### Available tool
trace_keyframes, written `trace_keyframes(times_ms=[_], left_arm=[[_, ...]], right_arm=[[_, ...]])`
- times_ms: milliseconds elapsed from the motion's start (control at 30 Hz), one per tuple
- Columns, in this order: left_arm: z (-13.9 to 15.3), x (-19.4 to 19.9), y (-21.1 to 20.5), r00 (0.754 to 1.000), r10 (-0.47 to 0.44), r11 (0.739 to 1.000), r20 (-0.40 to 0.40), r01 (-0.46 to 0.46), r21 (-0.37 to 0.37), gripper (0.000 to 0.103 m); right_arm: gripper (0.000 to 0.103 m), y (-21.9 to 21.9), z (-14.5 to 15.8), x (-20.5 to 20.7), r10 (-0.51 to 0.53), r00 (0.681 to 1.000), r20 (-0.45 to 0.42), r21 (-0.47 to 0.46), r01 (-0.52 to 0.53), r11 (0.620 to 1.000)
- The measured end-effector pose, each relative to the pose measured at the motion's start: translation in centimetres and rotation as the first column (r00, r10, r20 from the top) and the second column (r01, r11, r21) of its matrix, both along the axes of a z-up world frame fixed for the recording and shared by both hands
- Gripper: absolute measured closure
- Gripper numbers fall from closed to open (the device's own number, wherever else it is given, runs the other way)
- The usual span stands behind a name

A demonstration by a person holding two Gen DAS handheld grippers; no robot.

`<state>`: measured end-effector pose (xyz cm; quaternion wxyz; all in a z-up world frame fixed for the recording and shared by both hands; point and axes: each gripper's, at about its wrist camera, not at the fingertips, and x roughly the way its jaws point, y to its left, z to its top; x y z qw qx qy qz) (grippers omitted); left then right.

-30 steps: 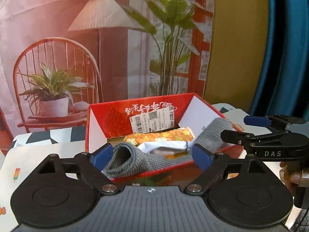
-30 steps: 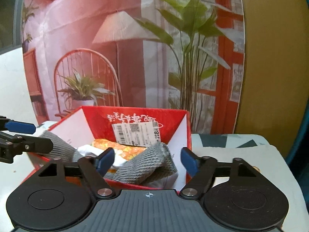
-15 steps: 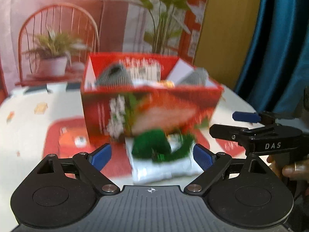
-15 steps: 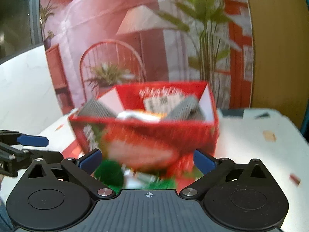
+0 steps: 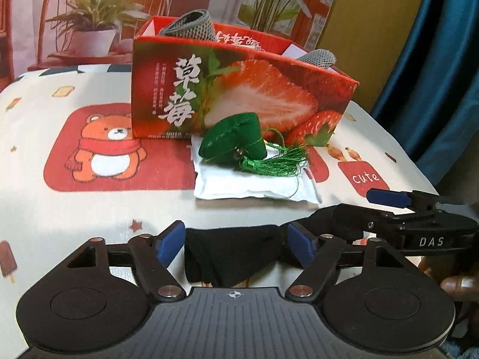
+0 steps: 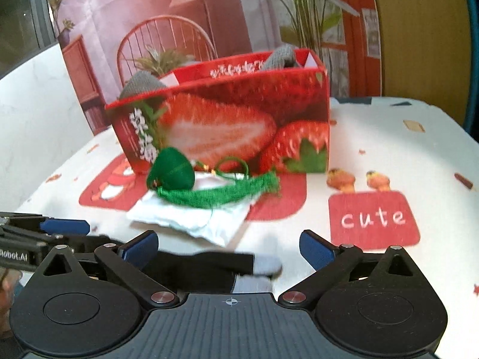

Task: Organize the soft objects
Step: 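Close the left tool on the black glove while the right tool grips its other end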

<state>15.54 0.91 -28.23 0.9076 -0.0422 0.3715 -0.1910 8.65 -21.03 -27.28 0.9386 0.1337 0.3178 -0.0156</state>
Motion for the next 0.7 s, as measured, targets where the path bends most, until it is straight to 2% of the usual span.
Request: trace_keyframes(times_ms=[333, 700], left_arm=[[-1.5, 0.1, 0.4, 0.999, 0.007, 1.000, -0.050, -0.009, -0.030, 0.036], [-1.7, 0.0, 0.5, 0.999, 0.014, 1.000, -0.036, -0.015, -0.028, 0.040]], right_arm=[[0.009, 1.0, -1.5, 0.7, 0.057, 0.996, -0.066, -0.033, -0.059, 0.998], [0.021, 1.0, -1.7, 0.6, 0.081, 0.995, -0.060, -0.018, -0.082, 0.996]])
